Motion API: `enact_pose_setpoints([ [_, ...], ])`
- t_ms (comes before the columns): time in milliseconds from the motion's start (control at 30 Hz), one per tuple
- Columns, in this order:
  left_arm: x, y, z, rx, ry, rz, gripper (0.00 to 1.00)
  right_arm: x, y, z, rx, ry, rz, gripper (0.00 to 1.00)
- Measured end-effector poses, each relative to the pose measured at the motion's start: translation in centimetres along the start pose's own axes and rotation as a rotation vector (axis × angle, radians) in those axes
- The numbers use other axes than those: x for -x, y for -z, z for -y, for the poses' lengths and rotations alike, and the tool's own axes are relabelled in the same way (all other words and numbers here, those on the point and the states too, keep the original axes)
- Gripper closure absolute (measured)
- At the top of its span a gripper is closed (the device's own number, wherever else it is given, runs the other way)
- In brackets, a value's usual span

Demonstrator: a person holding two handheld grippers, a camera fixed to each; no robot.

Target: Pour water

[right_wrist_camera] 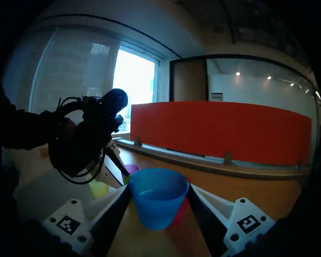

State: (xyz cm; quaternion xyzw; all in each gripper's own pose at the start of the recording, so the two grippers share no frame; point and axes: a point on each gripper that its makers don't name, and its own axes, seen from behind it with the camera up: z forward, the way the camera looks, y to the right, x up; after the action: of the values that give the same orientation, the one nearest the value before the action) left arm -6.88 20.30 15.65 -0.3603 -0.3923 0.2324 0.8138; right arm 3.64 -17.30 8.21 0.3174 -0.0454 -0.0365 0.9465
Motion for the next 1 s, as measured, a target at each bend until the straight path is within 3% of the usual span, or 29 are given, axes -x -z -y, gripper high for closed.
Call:
enact_pose_setpoints([
  [567, -1.3, -1.1, 0.3, -0.011, 0.006, -0.016, 0.10, 0.3, 0.0, -0.2, -0.003, 0.001, 0.002, 0.09],
  [1000, -2.3, -2.0, 0.6, -0.010, 0.045, -0.048, 0.10, 0.4, -0.2, 0.0, -0.010, 0.006, 0.006, 0.09],
])
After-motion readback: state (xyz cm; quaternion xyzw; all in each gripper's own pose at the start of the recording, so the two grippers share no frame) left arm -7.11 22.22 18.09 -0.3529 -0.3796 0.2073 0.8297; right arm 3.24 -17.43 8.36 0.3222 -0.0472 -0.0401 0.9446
